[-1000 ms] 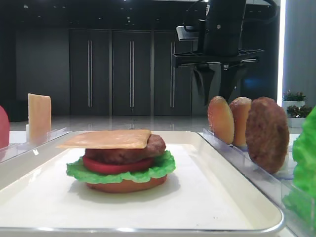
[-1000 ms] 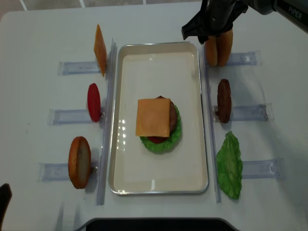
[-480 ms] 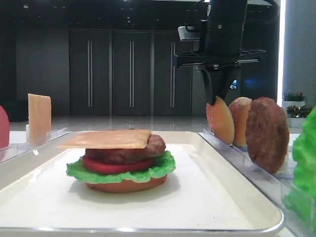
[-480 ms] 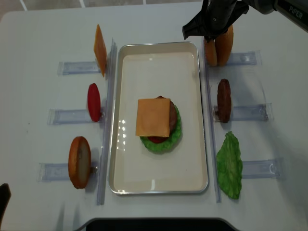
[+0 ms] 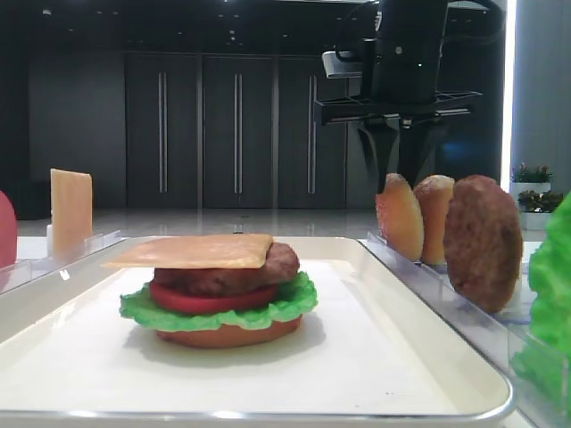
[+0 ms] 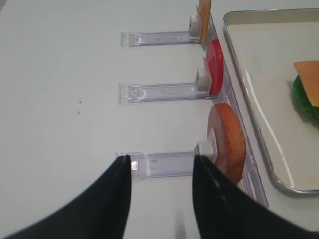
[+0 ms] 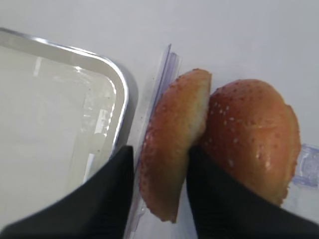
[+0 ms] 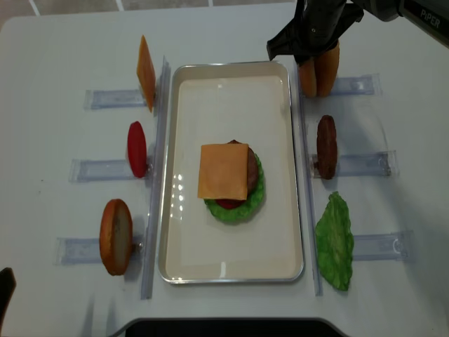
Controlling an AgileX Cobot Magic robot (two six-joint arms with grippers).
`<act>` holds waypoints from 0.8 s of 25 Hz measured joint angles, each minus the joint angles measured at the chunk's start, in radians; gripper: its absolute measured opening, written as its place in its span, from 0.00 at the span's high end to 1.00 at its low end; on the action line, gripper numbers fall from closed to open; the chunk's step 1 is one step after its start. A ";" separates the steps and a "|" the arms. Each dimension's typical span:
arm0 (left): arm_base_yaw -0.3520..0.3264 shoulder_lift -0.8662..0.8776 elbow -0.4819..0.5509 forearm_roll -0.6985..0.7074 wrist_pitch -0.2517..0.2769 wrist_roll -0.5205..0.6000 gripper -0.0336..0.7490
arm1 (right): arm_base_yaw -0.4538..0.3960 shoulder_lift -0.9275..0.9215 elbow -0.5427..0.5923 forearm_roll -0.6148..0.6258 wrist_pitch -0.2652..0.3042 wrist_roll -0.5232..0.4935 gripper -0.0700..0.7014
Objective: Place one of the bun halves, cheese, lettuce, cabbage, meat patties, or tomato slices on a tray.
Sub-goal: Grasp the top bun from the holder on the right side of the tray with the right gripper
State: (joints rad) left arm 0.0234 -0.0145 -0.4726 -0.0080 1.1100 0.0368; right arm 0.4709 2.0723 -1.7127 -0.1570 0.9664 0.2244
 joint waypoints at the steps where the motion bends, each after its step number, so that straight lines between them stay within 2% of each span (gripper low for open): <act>1: 0.000 0.000 0.000 0.000 0.000 0.000 0.56 | 0.000 0.001 0.000 0.000 0.002 -0.001 0.57; 20: 0.000 0.000 0.000 0.000 0.000 0.000 0.59 | 0.000 0.005 0.000 0.003 0.004 -0.003 0.52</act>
State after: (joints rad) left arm 0.0234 -0.0145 -0.4726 -0.0080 1.1100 0.0368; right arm 0.4709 2.0776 -1.7127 -0.1539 0.9709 0.2216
